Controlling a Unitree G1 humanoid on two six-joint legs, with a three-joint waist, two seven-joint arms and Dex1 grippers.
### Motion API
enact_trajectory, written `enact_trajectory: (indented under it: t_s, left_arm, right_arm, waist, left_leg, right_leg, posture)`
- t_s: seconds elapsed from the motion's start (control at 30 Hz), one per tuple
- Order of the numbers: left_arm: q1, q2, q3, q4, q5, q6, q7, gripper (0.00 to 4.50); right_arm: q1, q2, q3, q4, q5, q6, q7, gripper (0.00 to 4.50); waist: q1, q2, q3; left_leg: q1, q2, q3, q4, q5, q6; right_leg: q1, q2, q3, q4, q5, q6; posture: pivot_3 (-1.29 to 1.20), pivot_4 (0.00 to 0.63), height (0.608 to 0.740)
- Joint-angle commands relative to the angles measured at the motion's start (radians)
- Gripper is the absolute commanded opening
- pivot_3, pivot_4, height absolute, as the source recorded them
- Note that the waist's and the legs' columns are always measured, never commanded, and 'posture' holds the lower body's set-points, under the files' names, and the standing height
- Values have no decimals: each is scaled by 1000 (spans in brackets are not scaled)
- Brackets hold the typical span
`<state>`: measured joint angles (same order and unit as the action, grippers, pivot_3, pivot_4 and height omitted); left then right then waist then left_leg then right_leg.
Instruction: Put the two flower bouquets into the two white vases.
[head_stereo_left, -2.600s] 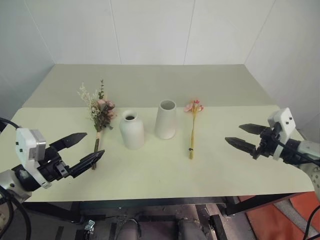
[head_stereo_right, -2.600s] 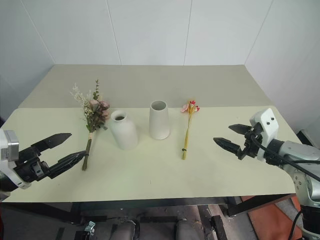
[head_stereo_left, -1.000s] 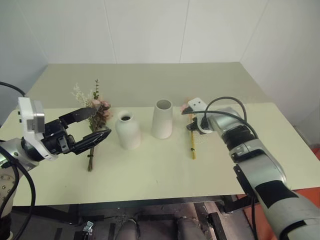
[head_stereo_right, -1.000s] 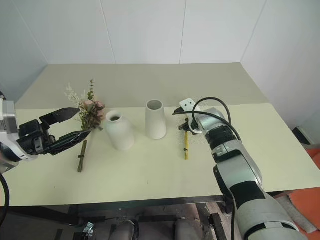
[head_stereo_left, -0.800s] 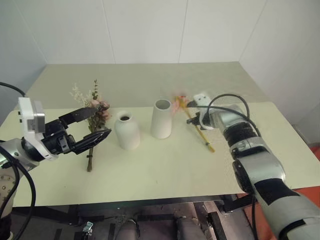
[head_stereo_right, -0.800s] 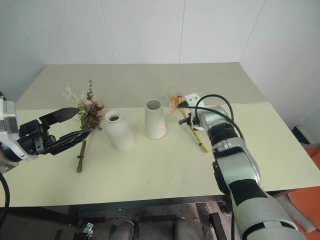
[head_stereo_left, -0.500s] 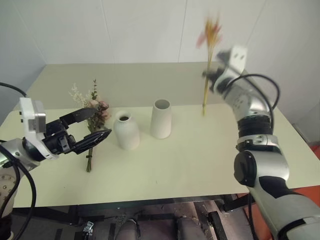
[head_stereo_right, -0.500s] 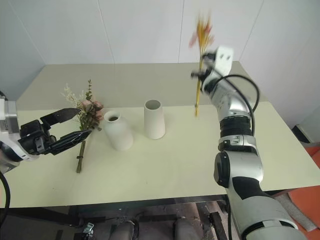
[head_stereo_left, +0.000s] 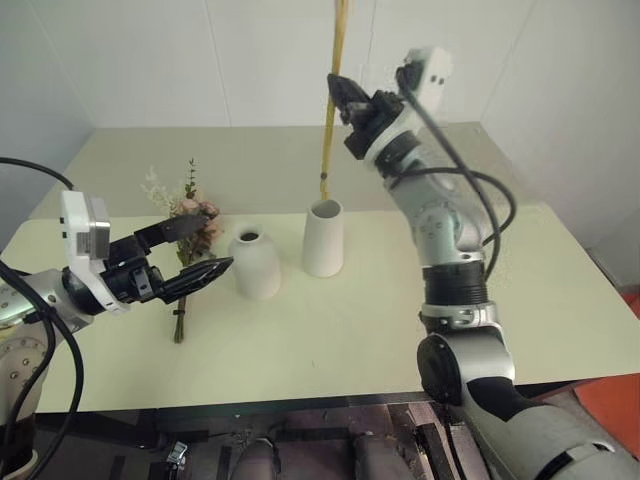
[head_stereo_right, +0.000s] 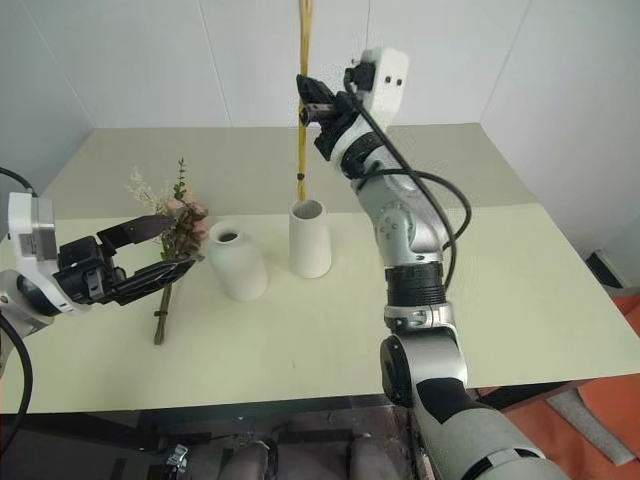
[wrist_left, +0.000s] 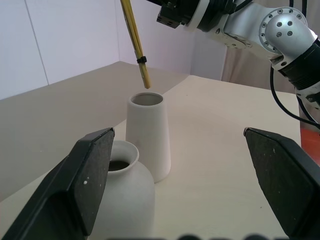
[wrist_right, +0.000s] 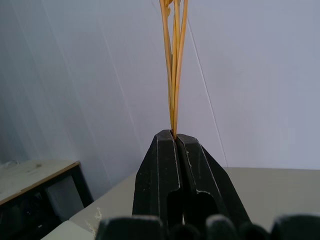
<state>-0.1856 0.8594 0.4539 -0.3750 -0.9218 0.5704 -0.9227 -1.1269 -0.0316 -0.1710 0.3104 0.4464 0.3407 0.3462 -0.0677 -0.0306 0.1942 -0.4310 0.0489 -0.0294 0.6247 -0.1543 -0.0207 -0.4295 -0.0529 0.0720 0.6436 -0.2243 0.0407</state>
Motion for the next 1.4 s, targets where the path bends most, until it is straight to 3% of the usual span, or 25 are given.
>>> enact_trajectory:
  t_s: [0.03,0.23,0.33,0.47,0.57,0.7,0.83,1.0,1.17,1.4]
  left_arm:
    - [3,8,31,-18,-8,-6,-3,4500]
    - [20,10,42,-27,-6,-6,1,4500]
    - [28,11,51,-34,-6,-6,14,4500]
    - [43,16,72,-42,1,5,54,4500]
    - [19,27,53,-43,76,47,201,4500]
    - [-76,75,-10,-57,115,298,479,4500]
    - [-294,51,-60,40,42,782,707,4500]
    - [-456,-99,-111,175,170,1020,868,4500]
    - [-523,-166,-193,285,284,1044,935,4500]
    - [-588,-197,-292,474,412,892,861,4500]
  right_arm:
    - [-3,0,8,50,-39,-106,10,8]
    - [67,-1,42,75,-81,-170,47,8]
    - [125,-8,58,45,-82,-173,80,687]
    - [230,-21,97,-84,-74,-156,125,2049]
    - [337,-70,125,-225,-61,-121,170,3078]
    - [411,-196,116,-363,-30,-26,231,4420]
    - [415,-393,50,-435,131,164,395,4476]
    - [379,-566,8,-456,312,351,561,4476]
    - [370,-712,29,-436,341,377,761,4476]
    - [381,-787,31,-411,311,324,892,4476]
  waist:
    - [0,0,0]
    - [-2,0,0]
    - [-2,0,0]
    - [-2,0,0]
    - [2,0,0]
    - [12,0,0]
    - [20,-1,0]
    - [20,-1,0]
    - [19,-1,1]
    - [23,-2,1]
  left_leg:
    - [0,0,0,0,0,0]
    - [0,0,0,0,0,0]
    - [0,0,0,0,0,0]
    - [0,0,0,0,0,0]
    - [0,0,0,0,0,0]
    - [0,0,0,1,0,0]
    - [2,0,-1,1,0,0]
    - [4,-1,-1,1,0,0]
    - [4,-1,-1,1,0,0]
    - [3,-2,-1,1,0,0]
  right_leg:
    - [0,0,0,0,0,0]
    - [0,0,0,0,0,0]
    - [0,0,0,0,0,0]
    - [0,0,0,0,0,0]
    - [0,0,0,1,-1,1]
    - [1,0,0,1,-4,7]
    - [3,0,0,1,-3,8]
    - [5,0,0,0,-5,9]
    - [4,1,0,0,-4,9]
    - [4,0,0,0,-4,9]
  posture:
    - [0,150,740]
    - [0,150,740]
    - [0,150,740]
    - [0,150,740]
    - [0,150,740]
    - [0,150,740]
    - [0,150,740]
    - [0,150,740]
    - [0,150,740]
    - [0,150,740]
